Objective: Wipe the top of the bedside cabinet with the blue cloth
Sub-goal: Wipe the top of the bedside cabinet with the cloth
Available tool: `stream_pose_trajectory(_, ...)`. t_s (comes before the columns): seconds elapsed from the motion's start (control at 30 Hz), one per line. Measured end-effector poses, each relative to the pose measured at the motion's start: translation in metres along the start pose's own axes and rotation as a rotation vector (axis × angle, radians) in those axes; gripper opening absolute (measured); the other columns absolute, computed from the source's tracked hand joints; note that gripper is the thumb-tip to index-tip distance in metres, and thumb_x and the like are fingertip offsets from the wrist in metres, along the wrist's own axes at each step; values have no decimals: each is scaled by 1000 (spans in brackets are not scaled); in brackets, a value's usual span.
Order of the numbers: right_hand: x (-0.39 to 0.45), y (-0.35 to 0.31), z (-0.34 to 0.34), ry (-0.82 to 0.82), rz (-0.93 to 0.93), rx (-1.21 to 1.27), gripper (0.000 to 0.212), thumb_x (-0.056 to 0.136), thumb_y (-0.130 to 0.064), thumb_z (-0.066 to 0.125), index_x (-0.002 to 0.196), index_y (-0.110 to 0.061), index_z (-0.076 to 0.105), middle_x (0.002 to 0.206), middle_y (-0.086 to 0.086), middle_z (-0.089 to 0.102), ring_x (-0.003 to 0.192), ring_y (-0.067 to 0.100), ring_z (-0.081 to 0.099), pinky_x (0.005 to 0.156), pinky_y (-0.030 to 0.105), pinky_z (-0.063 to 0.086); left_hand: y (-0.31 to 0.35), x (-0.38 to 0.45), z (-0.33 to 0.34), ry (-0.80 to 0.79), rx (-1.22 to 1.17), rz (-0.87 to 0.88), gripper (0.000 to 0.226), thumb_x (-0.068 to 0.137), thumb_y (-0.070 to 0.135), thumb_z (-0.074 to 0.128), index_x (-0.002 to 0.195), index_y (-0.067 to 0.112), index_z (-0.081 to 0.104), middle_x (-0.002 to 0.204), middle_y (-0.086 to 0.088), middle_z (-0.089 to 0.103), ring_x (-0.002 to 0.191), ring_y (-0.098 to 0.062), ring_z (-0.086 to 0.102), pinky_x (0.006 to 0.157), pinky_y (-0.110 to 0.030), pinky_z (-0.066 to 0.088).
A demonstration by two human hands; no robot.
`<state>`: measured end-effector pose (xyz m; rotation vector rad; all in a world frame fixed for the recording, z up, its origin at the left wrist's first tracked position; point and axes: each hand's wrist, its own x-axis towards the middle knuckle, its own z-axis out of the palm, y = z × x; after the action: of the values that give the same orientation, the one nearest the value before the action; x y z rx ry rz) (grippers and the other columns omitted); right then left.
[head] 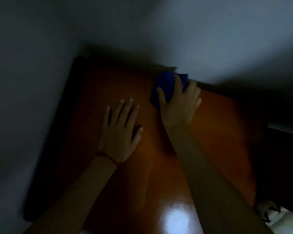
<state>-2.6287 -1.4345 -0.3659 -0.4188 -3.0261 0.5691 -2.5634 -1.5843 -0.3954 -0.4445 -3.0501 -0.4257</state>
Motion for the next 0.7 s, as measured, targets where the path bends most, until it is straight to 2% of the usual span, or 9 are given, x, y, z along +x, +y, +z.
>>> stream_pose_trajectory(0.07,10,-9,1,-54,-147,-24,58,89,-50,46,136,-18,37,130,16,41,115,29,36,88,36,24,0,0,0,-14,-7,-9,56,89,40,39,137,11,35,142,-18,41,132,-31,28,107,-51,13)
stream_pose_trajectory(0.13,13,-3,-2,-42,-200,-56,58,88,-52,47,135,-18,40,126,15,45,113,29,39,84,35,24,-1,0,-1,-24,-15,-9,56,89,39,38,137,11,35,143,-17,40,132,-30,27,107,-52,14)
stream_pose_trajectory(0.3,2,6,-5,22,2,-42,58,88,-50,48,136,-19,37,131,18,40,115,31,36,90,37,25,-3,0,-3,-40,-23,-5,57,88,39,38,138,12,34,143,-16,40,133,-29,27,107,-52,15)
stream_pose_trajectory(0.5,19,-11,6,-25,-101,-52,57,89,-51,44,136,-19,36,131,16,40,117,30,35,91,36,25,-3,-2,-1,-67,-22,7,57,89,38,39,136,6,43,142,-18,41,132,-31,29,107,-52,15)
stream_pose_trajectory(0.6,-31,0,5,15,-61,-28,56,88,-50,47,133,-19,41,131,19,44,113,33,41,90,41,30,-8,-18,-7,-36,-54,-19,54,88,36,40,134,7,42,140,-20,43,131,-31,29,106,-53,19)
stream_pose_trajectory(0.7,-77,3,3,-11,-43,-24,55,86,-52,44,129,-18,45,124,20,48,106,34,45,86,44,34,-14,-54,-17,-14,-54,-51,51,91,37,38,135,11,38,140,-19,42,132,-31,29,107,-53,19)
